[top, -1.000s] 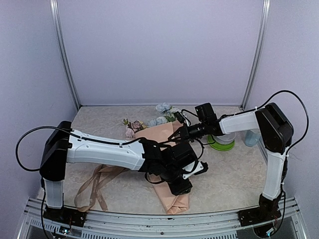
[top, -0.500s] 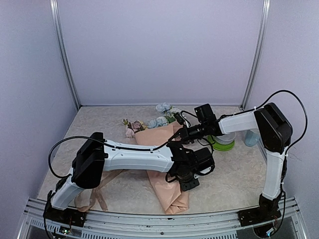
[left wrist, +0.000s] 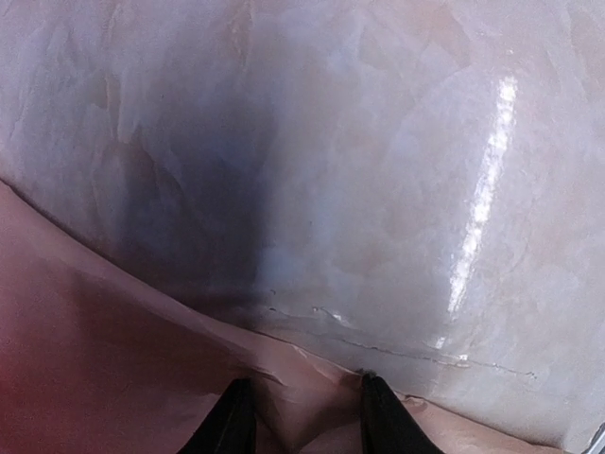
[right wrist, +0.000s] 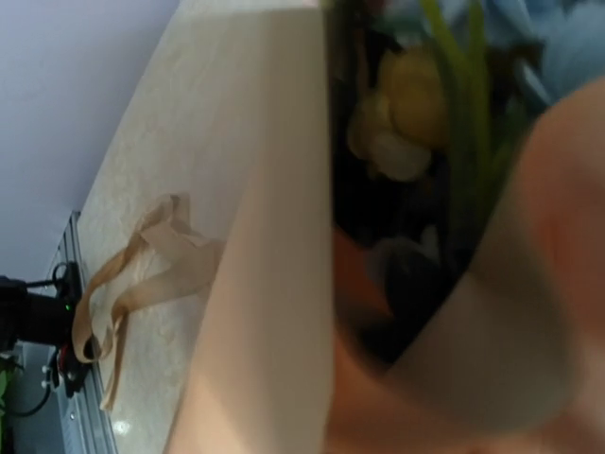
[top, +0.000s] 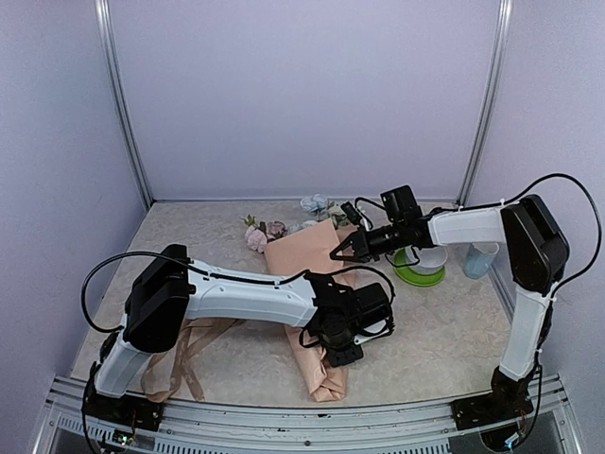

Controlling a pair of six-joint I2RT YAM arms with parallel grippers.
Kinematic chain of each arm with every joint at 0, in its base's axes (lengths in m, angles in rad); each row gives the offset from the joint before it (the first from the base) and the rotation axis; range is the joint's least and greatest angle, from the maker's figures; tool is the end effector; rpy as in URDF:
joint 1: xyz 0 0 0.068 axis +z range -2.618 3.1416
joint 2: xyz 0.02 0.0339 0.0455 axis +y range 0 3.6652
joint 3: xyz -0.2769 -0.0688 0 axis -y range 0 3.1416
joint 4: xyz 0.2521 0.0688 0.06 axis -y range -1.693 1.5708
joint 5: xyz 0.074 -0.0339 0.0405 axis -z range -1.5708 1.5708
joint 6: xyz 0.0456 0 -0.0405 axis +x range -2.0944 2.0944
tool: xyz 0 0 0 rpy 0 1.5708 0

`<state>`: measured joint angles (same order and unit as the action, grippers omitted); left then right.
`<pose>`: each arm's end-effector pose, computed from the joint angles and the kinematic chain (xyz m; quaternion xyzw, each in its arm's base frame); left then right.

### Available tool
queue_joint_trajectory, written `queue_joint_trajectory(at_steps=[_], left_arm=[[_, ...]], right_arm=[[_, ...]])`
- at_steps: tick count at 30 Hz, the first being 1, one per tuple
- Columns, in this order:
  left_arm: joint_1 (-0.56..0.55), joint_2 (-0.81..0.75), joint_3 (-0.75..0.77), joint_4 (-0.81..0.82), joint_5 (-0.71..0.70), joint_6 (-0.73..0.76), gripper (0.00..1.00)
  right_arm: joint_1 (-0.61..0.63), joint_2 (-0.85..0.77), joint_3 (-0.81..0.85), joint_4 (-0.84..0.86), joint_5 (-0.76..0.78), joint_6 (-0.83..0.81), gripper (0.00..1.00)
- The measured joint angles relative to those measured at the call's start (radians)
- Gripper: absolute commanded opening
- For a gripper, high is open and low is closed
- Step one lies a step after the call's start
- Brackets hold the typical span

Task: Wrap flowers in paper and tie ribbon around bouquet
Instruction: Fold the 2/3-folded wrapping paper at the center of the board, then press the fold line on the folded bouquet.

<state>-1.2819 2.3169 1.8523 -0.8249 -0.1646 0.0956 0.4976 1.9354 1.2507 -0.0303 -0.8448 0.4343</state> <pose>0.1477 -0.4707 0.1432 0.6183 0.7692 -0.0106 0.1613 0.3622 0.2355 0.1909 -0.1963 0.8241 0.5033 0.1706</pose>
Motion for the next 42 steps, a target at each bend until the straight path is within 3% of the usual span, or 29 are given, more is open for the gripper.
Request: queue_joint_trajectory(at_steps=[10,14,21,24,27,30,35,42], left_arm=[[0.029,-0.022,-0.042,0.039,0.085,0.007,0.38],[0.032,-0.031,-0.051,0.051,0.126,0.005,0.48],[0.018,-0.143,-0.053,0.073,0.301,-0.002,0.53],[0.018,-0.268,-0.065,0.132,0.411,-0.012,0.52],[0.032,-0.391,-0.105,0.206,0.455,-0.032,0.39],[0.076,-0.446,-0.155,0.241,0.397,-0.070,0.33],[0.149,-0.343,-0.227,0.222,0.202,-0.095,0.36],[0.079,-0.209,-0.291,0.197,0.108,-0.065,0.37]], right_arm=[[-0.048,-0.072,-0.129,0.032,0.041,-0.002,0.00],[-0.061,-0.013,-0.159,0.035,0.061,-0.002,0.00],[-0.064,0.027,-0.183,0.058,0.108,-0.001,0.00],[-0.065,0.045,-0.183,0.060,0.118,-0.002,0.00],[-0.066,0.051,-0.183,0.059,0.124,-0.002,0.00],[-0.066,0.051,-0.180,0.058,0.127,-0.003,0.00],[-0.066,0.051,-0.180,0.058,0.127,-0.003,0.00],[-0.066,0.051,-0.180,0.058,0.132,-0.002,0.00]])
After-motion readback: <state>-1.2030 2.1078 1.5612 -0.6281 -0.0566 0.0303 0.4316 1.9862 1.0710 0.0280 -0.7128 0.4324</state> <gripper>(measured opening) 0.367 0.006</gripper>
